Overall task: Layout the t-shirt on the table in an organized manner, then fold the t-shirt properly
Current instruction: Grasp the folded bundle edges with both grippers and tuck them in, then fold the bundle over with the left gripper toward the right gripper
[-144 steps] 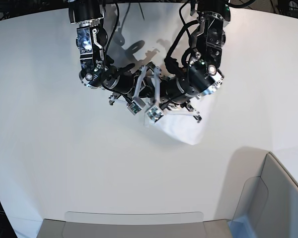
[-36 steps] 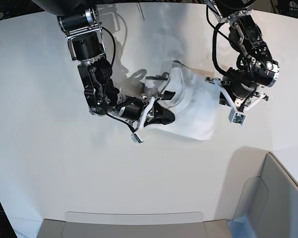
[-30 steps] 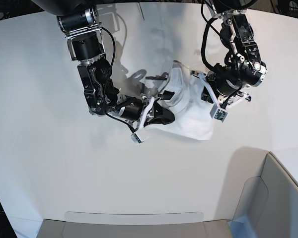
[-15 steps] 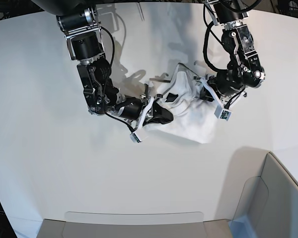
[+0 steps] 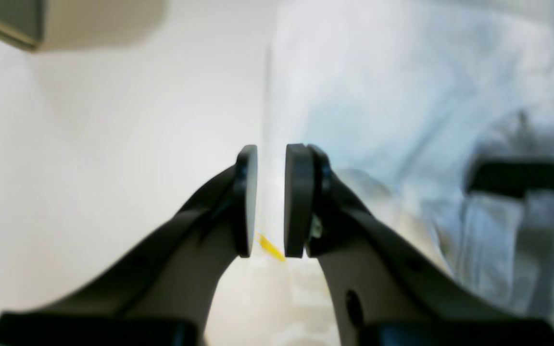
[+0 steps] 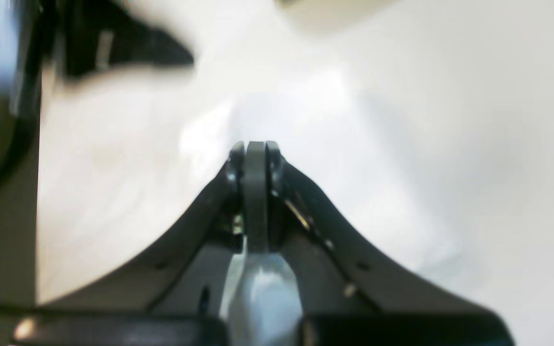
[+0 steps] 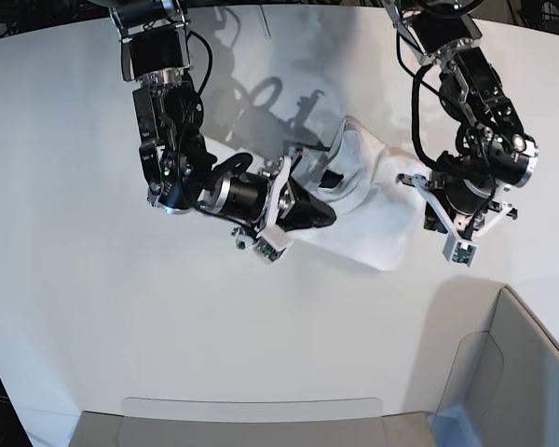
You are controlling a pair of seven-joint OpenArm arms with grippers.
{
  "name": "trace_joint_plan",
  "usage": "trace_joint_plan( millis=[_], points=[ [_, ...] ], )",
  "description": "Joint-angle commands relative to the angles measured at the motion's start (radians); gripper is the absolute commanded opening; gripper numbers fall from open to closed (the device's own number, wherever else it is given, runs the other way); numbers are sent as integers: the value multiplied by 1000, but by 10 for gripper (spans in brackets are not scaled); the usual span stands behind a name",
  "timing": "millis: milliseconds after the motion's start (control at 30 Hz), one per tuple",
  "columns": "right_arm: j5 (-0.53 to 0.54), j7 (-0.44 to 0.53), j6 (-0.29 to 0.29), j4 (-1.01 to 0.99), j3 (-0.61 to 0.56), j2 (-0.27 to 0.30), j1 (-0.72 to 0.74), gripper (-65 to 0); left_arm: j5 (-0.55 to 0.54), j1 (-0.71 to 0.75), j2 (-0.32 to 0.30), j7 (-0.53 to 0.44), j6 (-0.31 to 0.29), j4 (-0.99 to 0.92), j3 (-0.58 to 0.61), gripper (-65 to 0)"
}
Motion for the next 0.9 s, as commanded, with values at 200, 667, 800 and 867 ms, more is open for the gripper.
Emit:
trace_joint_plan(
  millis=[200, 667, 800, 867],
  points=[
    [12, -110, 2, 162, 6, -4, -135, -650, -17, -237, -28, -30, 2, -256, 90, -549],
    [9, -116, -104, -18, -3, -3, -113, -650, -15, -268, -111, -367, 2, -789, 222, -549],
    [-37, -111, -104, -125, 0, -7, -41, -650, -17, -259, -161, -359, 2, -787, 217, -550],
    [-81, -110, -104, -162, 3, -14, -5, -650, -20, -240, -193, -352, 2, -787, 216, -550]
  ],
)
